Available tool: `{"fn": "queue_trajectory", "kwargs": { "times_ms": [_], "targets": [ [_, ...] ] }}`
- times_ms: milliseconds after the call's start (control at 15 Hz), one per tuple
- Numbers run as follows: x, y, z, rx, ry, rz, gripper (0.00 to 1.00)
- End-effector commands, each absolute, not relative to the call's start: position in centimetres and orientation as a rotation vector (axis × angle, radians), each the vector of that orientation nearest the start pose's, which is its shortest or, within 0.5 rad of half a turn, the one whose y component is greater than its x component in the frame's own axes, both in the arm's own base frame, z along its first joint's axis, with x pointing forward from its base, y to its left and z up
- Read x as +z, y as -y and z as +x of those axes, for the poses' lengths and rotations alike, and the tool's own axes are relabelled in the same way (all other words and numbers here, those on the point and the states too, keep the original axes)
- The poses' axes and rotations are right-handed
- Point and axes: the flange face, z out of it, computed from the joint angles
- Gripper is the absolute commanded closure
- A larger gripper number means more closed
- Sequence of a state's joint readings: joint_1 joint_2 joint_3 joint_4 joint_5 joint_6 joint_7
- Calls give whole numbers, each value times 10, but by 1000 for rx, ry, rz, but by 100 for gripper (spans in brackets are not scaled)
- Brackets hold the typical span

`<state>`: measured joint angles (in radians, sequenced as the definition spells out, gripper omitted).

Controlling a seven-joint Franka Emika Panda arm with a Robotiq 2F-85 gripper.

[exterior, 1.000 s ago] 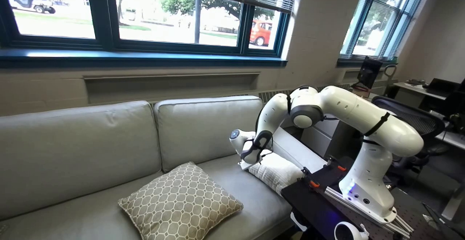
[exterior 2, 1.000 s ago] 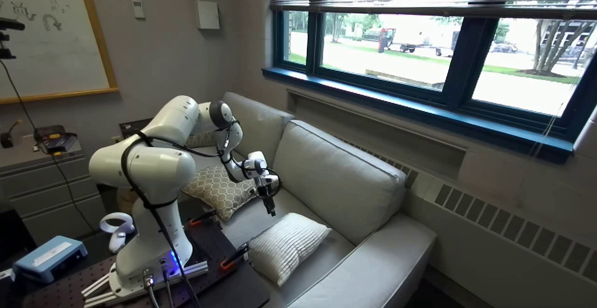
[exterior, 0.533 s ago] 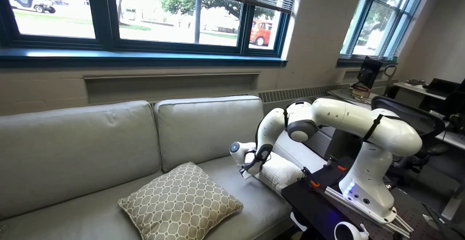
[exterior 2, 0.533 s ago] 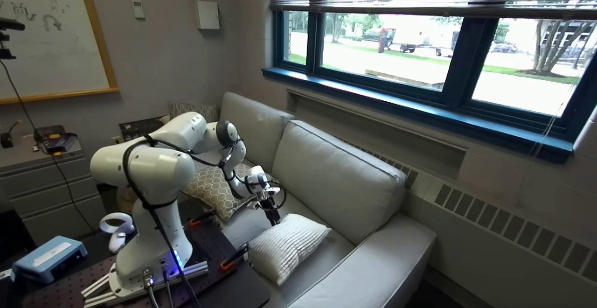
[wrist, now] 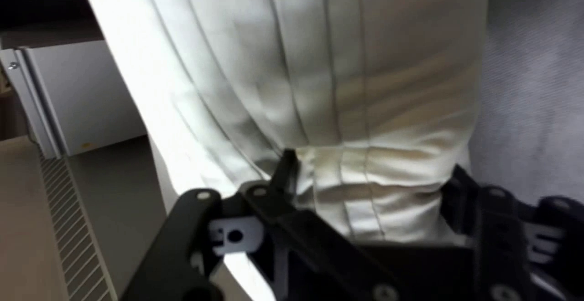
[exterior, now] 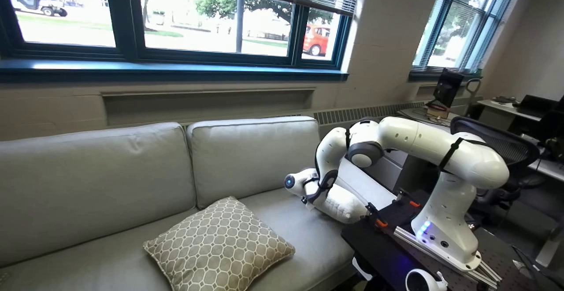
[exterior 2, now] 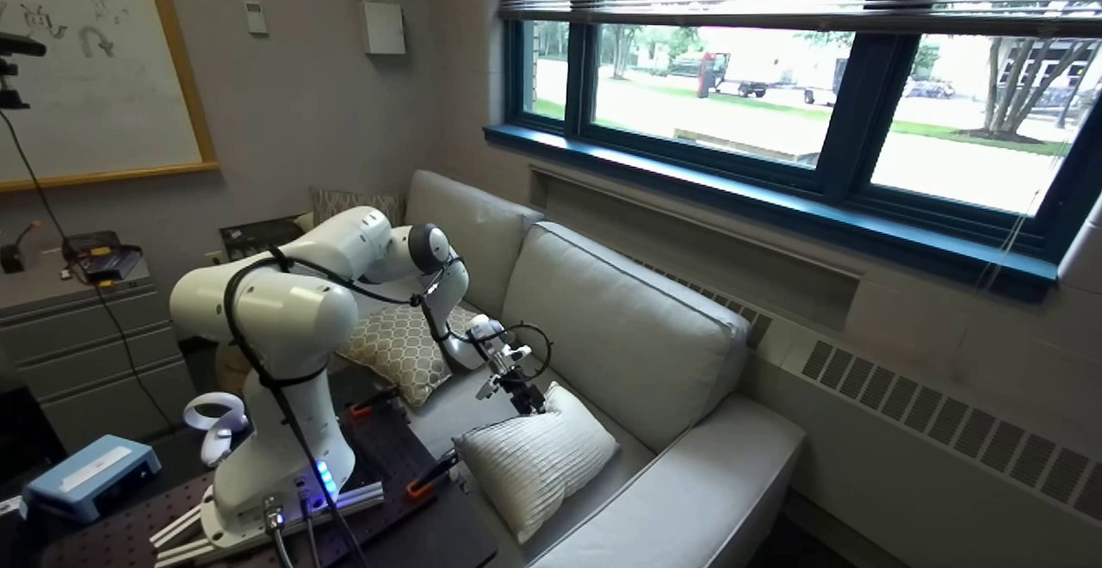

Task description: Put the pillows upright against the armrest

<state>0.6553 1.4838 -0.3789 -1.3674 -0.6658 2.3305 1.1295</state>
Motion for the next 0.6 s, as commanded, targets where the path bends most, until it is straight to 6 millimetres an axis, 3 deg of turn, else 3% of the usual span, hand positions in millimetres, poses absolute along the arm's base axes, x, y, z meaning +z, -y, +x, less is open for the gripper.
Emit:
{"fn": "queue_trajectory", "kwargs": {
  "times_ms": [0,333,533],
  "targets": [
    [-138,-124,583,271,-8,2104,57],
    [-115,-88,606,372,122,2040,90],
    [-106,-62,611,416,253,2056,94]
  ]
}}
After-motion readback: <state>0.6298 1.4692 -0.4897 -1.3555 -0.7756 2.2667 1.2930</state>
